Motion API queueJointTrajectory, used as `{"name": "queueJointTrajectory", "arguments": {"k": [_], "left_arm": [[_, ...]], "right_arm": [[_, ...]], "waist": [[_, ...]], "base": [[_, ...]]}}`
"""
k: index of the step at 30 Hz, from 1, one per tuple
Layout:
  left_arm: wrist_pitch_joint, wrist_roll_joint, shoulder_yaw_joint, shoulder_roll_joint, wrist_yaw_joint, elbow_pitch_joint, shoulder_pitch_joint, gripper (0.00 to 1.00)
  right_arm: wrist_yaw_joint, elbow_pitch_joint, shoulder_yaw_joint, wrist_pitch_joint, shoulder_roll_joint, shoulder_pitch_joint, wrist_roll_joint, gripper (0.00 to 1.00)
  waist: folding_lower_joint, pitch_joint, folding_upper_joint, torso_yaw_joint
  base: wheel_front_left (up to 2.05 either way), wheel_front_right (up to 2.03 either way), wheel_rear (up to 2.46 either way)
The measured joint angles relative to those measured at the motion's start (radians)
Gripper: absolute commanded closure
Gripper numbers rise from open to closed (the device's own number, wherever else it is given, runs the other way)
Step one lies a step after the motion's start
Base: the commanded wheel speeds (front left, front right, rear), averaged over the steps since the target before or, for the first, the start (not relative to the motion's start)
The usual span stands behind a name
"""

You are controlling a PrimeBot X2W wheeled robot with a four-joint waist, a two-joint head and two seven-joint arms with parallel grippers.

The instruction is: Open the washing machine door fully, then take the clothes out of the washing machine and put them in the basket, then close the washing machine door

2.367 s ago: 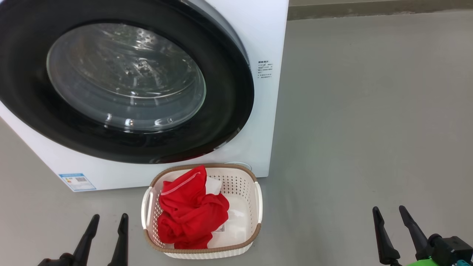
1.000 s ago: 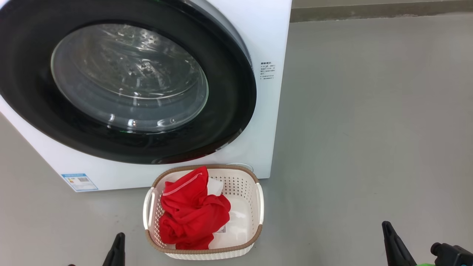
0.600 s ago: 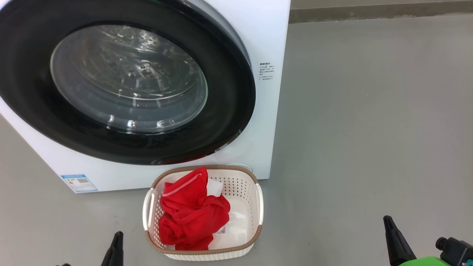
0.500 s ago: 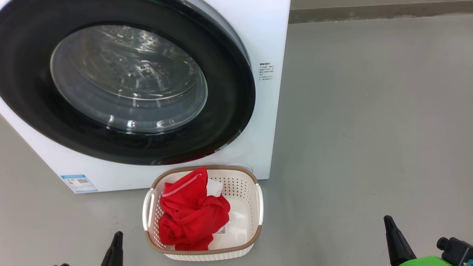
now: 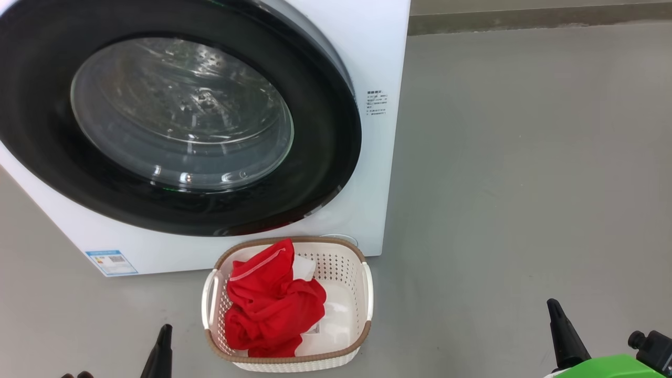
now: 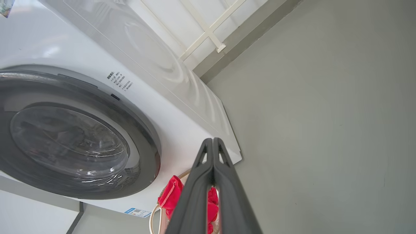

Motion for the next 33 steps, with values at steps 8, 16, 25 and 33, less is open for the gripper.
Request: {"name": "queueJointTrajectory", "arguments": {"k": [8, 16, 25, 33], "left_arm": [[0.024, -0.074, 0.007, -0.005, 0.0, 0.0, -0.017, 1.0], [0.044, -0.148, 0.012, -0.007, 0.0, 0.0, -0.02, 1.0], [0.07, -0.24, 0.018, -0.013, 0.0, 0.002, -0.037, 1.0], [0.094, -0.316, 0.025, -0.017, 0.0, 0.002, -0.042, 1.0]], "right_arm": [[0.0, -0.003, -0.002, 0.023, -0.001, -0.02, 0.083, 1.0], [0.0, -0.006, -0.006, 0.045, -0.004, -0.025, 0.161, 1.0], [0.0, -0.011, -0.011, 0.073, -0.005, -0.043, 0.256, 1.0], [0.0, -0.015, -0.018, 0.092, -0.007, -0.06, 0.337, 1.0]], "waist": [[0.0, -0.002, 0.0001, -0.002], [0.0, -0.004, 0.0, -0.004], [0.0, -0.006, 0.0, -0.006], [0.0, -0.008, 0.0, -0.008]], "base": [[0.0, 0.0, 0.0], [0.0, 0.0, 0.0], [0.0, 0.0, 0.0], [0.0, 0.0, 0.0]]}}
